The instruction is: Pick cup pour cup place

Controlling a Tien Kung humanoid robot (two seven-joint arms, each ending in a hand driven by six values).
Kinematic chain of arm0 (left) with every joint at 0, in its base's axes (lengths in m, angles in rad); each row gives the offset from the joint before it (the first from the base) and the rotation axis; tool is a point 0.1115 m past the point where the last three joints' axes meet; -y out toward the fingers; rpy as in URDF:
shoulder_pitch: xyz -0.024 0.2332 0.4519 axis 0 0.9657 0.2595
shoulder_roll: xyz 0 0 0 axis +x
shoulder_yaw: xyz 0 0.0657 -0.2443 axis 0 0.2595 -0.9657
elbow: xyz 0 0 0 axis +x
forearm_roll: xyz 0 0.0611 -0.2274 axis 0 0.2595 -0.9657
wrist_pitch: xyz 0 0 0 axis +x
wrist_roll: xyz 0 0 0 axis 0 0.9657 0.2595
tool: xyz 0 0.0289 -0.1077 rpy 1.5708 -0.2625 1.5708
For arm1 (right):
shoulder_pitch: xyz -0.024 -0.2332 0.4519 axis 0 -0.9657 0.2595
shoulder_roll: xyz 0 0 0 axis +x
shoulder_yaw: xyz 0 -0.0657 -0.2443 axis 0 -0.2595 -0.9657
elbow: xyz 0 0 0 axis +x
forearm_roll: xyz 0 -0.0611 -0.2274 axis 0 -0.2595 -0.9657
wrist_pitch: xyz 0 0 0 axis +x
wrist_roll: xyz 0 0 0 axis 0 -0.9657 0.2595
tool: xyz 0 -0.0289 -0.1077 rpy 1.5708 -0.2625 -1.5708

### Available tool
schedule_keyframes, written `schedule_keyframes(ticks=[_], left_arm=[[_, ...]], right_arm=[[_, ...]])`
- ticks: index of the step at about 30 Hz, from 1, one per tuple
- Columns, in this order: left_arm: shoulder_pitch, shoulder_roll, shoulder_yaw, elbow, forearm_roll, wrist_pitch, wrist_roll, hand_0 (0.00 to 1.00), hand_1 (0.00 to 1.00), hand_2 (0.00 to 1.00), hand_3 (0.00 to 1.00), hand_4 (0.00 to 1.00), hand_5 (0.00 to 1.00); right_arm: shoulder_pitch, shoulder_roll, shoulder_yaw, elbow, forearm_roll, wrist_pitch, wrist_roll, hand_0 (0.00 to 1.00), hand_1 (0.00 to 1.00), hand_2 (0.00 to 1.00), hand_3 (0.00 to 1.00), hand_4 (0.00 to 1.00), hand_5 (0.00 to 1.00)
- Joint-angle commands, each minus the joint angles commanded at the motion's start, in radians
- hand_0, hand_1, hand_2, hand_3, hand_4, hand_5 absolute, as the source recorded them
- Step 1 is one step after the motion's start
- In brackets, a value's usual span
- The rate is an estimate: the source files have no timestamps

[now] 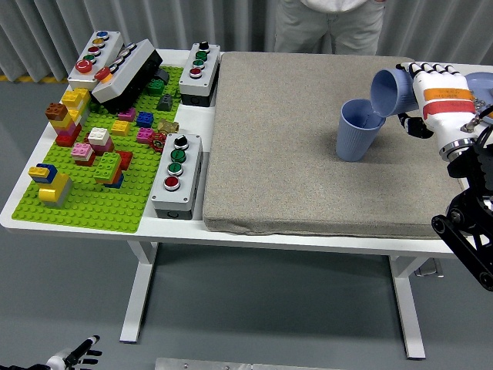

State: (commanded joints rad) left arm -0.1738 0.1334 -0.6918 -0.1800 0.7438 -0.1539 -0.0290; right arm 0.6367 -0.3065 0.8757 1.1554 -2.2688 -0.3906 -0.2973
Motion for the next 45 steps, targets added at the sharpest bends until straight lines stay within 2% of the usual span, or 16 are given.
schedule_keyframes(ticks=[19,27,37,41,45], left_arm=[[0.004,0.001,0.001,0.000,-0.001,0.000,0.001,0.864,0.832,0.841,0.756,0.633,0.982],[0.003,0.003,0.002,0.000,0.000,0.000,0.001,0.864,0.832,0.841,0.756,0.632,0.982],[0.002,0.001,-0.005,0.000,0.005,0.000,0.001,0.864,0.832,0.841,0.756,0.633,0.982],[0.000,0.001,-0.006,0.000,0.007,0.000,0.001,0.864,0.832,0.841,0.756,0.633,0.982],[0.000,-0.001,-0.010,0.000,0.010,0.000,0.002,0.864,0.832,0.841,0.756,0.632,0.983]], right_arm=[[0.012,-0.024,-0.029,0.007,0.000,0.011,-0.004,0.780,0.595,0.501,0.549,0.602,0.002],[0.025,-0.050,-0.051,0.016,0.000,0.017,-0.006,0.780,0.594,0.502,0.549,0.600,0.002],[0.022,-0.041,-0.041,0.010,0.010,0.013,-0.004,0.780,0.593,0.501,0.549,0.601,0.002],[0.018,-0.030,-0.026,-0.007,0.056,-0.007,0.013,0.780,0.593,0.501,0.549,0.601,0.002],[0.009,-0.009,0.031,-0.027,0.136,-0.039,0.040,0.780,0.591,0.500,0.548,0.602,0.002]])
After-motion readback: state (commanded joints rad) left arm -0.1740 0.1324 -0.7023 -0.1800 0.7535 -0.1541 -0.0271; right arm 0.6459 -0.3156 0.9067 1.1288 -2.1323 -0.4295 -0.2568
